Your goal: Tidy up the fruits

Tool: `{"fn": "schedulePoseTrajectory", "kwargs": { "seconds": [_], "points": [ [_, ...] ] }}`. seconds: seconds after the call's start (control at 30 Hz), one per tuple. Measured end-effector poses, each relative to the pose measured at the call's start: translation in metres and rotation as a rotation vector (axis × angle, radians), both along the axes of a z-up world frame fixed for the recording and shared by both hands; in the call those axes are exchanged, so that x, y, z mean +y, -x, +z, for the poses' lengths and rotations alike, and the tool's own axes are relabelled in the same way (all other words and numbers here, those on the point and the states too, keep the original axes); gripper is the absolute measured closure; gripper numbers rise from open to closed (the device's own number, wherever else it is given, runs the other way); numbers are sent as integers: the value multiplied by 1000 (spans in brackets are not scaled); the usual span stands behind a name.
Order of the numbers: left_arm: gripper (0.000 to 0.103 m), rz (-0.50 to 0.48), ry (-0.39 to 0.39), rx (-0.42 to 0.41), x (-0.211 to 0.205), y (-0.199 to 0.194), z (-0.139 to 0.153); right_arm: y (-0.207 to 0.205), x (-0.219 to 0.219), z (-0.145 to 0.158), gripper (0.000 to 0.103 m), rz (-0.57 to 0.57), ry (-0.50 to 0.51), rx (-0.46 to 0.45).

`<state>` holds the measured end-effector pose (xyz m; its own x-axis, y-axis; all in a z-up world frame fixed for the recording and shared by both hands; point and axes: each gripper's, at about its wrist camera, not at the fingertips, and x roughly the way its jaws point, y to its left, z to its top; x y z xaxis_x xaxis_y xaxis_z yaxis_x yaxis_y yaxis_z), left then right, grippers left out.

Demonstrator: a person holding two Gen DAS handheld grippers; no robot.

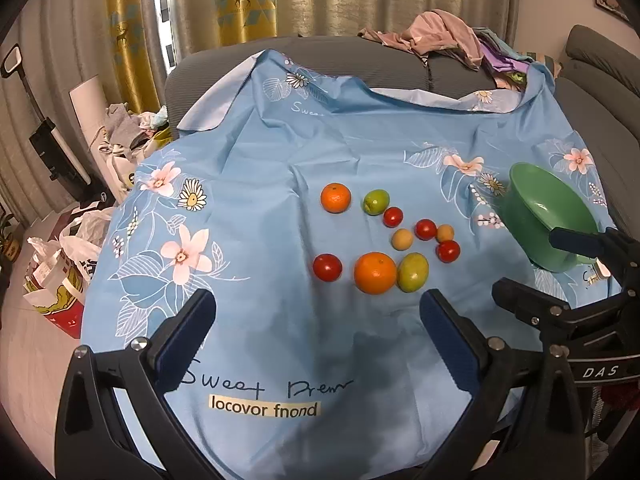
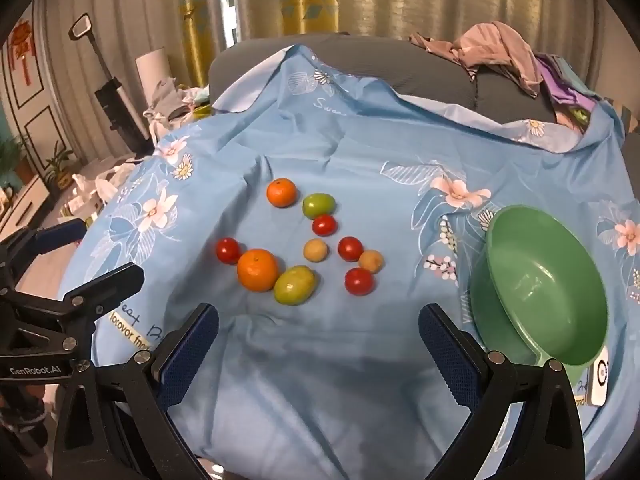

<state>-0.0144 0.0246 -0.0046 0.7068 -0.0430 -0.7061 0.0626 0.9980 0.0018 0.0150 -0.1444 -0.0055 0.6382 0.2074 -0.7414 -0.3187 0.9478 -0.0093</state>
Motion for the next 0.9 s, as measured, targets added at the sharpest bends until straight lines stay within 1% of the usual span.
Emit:
{"fn": "schedulePoseTrajectory", "kwargs": {
  "seconds": [0.3, 0.9],
  "points": [
    [1, 4, 7, 7, 3, 1, -1, 3, 4, 0, 2, 6, 7, -2],
    [1, 0, -7, 21, 1, -1, -4, 2, 3, -2, 2, 6, 6, 1]
  ]
}}
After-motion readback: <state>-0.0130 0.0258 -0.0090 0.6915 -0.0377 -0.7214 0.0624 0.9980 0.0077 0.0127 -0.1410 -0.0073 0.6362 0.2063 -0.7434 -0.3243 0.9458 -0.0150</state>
